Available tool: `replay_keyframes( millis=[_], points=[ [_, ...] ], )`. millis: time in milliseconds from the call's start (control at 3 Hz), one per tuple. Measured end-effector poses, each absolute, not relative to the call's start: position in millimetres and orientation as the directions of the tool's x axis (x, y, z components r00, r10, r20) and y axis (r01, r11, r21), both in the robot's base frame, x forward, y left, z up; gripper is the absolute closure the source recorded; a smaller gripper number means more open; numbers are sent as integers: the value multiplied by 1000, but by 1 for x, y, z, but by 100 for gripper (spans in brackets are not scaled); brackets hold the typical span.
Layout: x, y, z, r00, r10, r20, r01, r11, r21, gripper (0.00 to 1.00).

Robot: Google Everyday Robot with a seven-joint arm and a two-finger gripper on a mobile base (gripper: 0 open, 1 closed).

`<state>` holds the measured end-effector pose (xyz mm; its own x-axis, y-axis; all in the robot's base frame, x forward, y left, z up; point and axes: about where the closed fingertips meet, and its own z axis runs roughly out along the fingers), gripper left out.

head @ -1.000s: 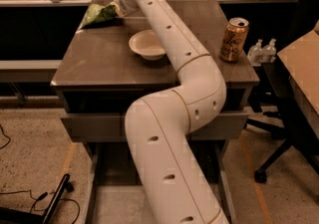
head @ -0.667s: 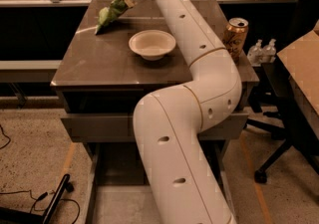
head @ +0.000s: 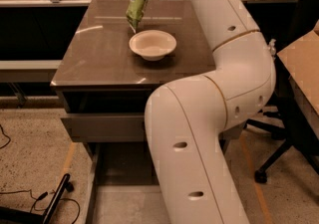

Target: Place green jalapeno chip bag into middle drawer

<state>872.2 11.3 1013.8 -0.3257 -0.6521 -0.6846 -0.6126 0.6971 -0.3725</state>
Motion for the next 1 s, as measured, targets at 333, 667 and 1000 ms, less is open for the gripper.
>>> replay_keyframes(
  millis=[333,667,1000],
  points=[
    [847,-14,1063,-317,-687,-654,-574,688,-444,100],
    [826,-30,1103,-311,-712,-629,-532,679,-506,100],
    [799,-53,1134,-341,-713,-612,-498,690,-526,100]
  ],
)
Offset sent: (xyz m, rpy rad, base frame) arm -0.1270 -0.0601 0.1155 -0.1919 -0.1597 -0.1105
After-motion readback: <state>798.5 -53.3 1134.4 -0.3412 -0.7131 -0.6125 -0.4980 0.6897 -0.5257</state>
